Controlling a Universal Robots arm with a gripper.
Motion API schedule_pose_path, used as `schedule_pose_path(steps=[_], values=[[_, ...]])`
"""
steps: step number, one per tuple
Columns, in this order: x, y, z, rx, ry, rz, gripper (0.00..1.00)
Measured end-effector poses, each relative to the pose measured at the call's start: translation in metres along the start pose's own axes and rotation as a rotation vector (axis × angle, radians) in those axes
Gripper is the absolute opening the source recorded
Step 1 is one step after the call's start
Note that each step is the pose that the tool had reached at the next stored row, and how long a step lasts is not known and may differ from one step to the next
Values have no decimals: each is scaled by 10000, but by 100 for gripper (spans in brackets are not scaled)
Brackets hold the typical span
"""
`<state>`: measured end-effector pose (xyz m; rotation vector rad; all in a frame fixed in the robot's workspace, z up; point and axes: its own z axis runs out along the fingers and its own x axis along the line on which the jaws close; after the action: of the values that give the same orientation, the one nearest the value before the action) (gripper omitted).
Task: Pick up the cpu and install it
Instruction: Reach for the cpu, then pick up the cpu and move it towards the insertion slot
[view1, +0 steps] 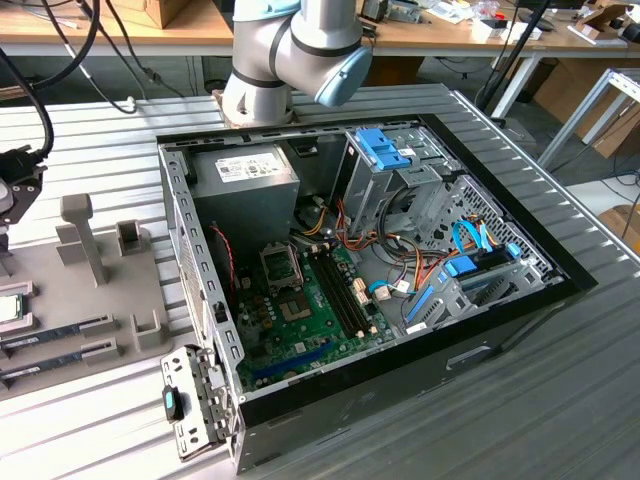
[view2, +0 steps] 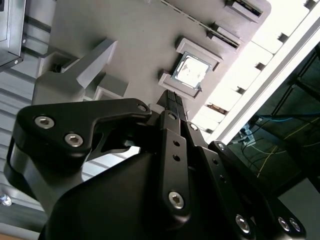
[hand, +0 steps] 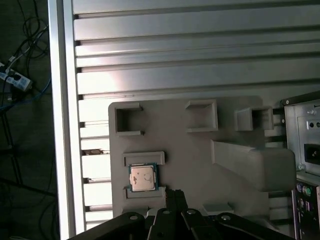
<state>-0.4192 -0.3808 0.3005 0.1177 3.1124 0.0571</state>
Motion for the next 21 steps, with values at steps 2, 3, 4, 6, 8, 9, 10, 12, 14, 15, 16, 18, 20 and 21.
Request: schedule_pose_path(steps=[2,3,4,6,8,9,10,12,14,15,16,18,20,21], values=[[1,0,12,3,1,0,11],[1,0,18,4,1,0,11],[1,0,24,4,1,1,11],[1,-1,35,4,0,1,11],[1,-1,52,4,0,0,11],[2,-1,56,4,1,0,11],[2,-2,63,5,2,1,11],[2,-2,68,4,1,0,11],[2,-2,72,4,1,0,11],[2,-2,77,4,1,1,11],[2,-2,77,4,1,0,11],[2,-2,78,4,0,1,11],[2,-2,78,3,0,0,11],[2,-2,78,4,0,0,11]])
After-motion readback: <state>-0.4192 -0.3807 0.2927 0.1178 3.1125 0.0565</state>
